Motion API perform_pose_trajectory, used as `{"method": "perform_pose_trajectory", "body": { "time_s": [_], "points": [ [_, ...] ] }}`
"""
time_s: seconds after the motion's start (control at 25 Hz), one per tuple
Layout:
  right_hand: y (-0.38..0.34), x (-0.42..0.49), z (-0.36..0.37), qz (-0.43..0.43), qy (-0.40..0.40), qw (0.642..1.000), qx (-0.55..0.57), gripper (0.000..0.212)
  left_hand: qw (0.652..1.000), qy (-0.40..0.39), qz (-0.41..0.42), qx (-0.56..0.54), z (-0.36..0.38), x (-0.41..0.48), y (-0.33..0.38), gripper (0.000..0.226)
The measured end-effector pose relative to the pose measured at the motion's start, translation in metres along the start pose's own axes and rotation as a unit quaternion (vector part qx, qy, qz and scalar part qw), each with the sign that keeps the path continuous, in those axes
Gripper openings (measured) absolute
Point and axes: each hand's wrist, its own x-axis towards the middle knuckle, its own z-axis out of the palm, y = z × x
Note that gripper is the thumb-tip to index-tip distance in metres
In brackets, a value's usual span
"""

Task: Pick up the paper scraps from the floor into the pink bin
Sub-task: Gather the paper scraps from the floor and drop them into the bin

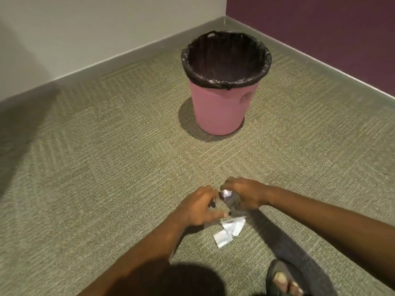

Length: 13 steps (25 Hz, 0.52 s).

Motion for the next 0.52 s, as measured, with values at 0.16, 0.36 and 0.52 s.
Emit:
{"method": "perform_pose_trajectory", "body": {
  "time_s": [0.16, 0.36, 0.52],
  "points": [
    [0.004, 0.000, 0.037, -0.023, -0.025, 0.992, -0.120, 0.080, 0.981, -0.042, 0.070, 0.177, 0.048, -0.009, -0.001, 0.080],
    [0.005, -0.005, 0.048, -0.043, 0.023, 0.991, -0.121, 0.077, 0.968, -0.052, 0.114, 0.216, 0.068, -0.009, 0.007, 0.091],
    [0.002, -0.005, 0.051, -0.078, 0.017, 0.986, -0.148, 0.081, 0.983, -0.039, 0.086, 0.160, 0.068, -0.012, 0.013, 0.072]
  ]
}}
